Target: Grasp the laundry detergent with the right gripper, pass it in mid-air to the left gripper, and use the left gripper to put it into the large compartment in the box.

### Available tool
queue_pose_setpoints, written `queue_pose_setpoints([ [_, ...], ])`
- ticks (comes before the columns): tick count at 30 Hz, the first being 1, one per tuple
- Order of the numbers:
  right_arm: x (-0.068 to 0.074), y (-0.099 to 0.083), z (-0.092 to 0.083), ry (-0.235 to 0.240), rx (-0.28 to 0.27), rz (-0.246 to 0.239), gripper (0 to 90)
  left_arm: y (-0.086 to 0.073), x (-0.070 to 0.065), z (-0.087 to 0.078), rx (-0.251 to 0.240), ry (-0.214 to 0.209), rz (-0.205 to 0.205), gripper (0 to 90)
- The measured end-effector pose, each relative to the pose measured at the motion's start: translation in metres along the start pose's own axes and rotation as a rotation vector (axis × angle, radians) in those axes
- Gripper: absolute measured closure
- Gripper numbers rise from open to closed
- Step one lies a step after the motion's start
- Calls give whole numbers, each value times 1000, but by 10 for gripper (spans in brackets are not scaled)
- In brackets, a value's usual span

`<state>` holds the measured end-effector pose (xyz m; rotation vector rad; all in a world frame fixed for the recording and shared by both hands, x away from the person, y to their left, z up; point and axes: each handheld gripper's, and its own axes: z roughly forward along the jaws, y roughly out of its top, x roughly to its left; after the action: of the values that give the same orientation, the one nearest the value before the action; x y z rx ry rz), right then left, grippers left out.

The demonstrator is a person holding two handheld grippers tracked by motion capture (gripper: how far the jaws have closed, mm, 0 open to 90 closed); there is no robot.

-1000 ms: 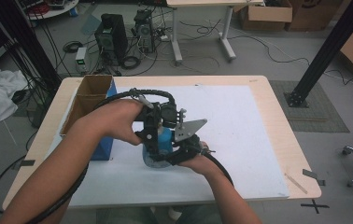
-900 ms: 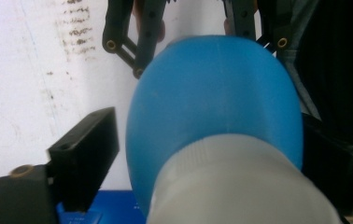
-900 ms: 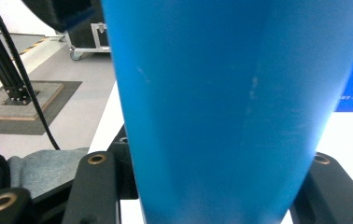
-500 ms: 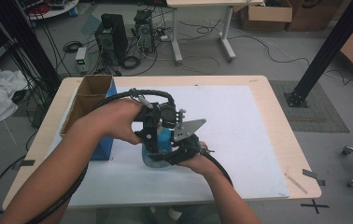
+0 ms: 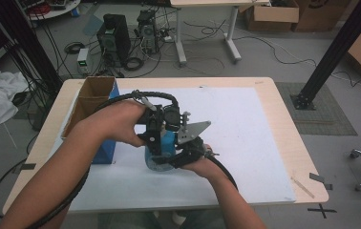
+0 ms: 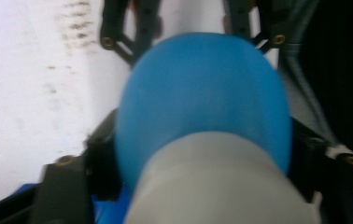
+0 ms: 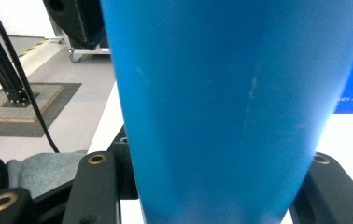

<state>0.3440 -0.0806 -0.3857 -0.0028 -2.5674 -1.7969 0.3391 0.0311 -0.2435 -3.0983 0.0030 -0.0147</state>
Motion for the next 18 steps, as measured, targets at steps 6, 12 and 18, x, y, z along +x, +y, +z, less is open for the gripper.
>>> queue_pose_setpoints([
  [6,0,0,2,1,0,0,462,-1,0,0,-5,6,-3,345],
  [12,-1,0,2,1,-6,2,463,0,0,1,-3,28,0,369],
  [18,0,-1,2,1,-9,11,464,1,-1,2,-8,40,4,378],
])
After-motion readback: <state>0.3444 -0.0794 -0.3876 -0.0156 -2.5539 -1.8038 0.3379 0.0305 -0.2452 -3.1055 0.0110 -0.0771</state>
